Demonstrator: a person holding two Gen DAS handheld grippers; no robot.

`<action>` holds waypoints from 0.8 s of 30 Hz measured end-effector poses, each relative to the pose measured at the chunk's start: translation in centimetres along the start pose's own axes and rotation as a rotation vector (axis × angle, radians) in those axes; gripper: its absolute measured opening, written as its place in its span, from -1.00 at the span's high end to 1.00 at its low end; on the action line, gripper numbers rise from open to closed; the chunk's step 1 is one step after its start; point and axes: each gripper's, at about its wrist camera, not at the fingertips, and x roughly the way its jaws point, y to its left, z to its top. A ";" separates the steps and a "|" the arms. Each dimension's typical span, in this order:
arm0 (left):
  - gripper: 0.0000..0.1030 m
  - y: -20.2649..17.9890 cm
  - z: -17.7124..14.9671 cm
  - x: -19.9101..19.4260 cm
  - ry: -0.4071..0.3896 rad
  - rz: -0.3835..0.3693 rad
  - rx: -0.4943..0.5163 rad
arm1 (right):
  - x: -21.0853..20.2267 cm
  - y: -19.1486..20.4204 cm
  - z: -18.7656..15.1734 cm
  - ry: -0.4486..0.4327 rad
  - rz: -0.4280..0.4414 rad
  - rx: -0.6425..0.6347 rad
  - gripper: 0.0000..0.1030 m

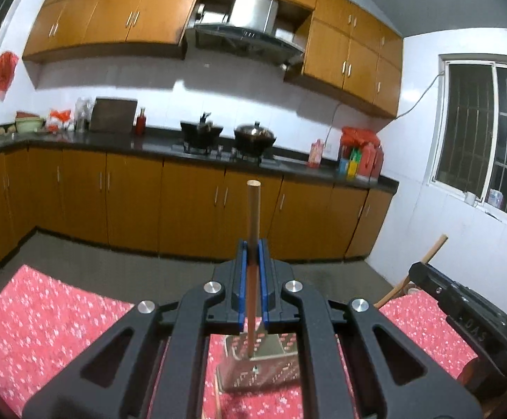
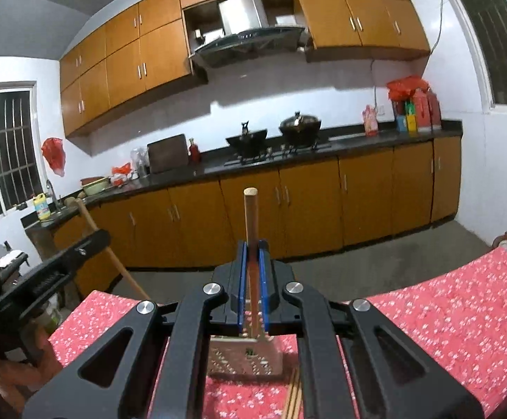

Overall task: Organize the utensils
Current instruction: 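Lower the left tool's chopstick into the beige caddy and open while the right tool does likewise, then move both open tools back down toward the chopsticks on the table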

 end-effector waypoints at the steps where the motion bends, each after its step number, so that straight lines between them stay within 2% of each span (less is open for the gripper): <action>1: 0.81 0.3 -0.1 0.0 0.005 0.000 -0.006 | 0.0 0.0 -0.1 0.007 -0.002 -0.001 0.62; 2: 0.78 0.5 -0.2 0.0 0.006 0.000 -0.007 | -0.1 0.1 -0.1 0.008 -0.005 -0.002 0.47; 3: 0.75 0.7 -0.3 -0.2 0.006 0.003 -0.007 | -0.3 0.2 -0.2 0.005 -0.007 -0.002 0.22; 4: 0.69 0.8 -0.3 -0.4 0.002 0.006 -0.008 | -0.4 0.2 -0.2 -0.001 -0.008 -0.001 0.16; 13: 0.47 2.7 0.3 -4.7 -0.056 0.009 -0.047 | -3.8 0.3 0.6 -0.064 -0.016 -0.003 0.16; 16: 0.43 3.7 -0.1 -6.5 -0.057 0.027 -0.057 | -5.2 -0.7 0.3 -0.058 -0.053 -0.004 0.16; 20: 0.38 6.0 -2.5 -8.3 -0.007 0.080 -0.071 | -5.2 -2.9 -2.5 0.038 -0.123 0.003 0.16; 24: 0.37 7.9 -6.8 -7.9 0.138 0.156 -0.046 | -3.3 -5.1 -7.3 0.218 -0.161 0.028 0.16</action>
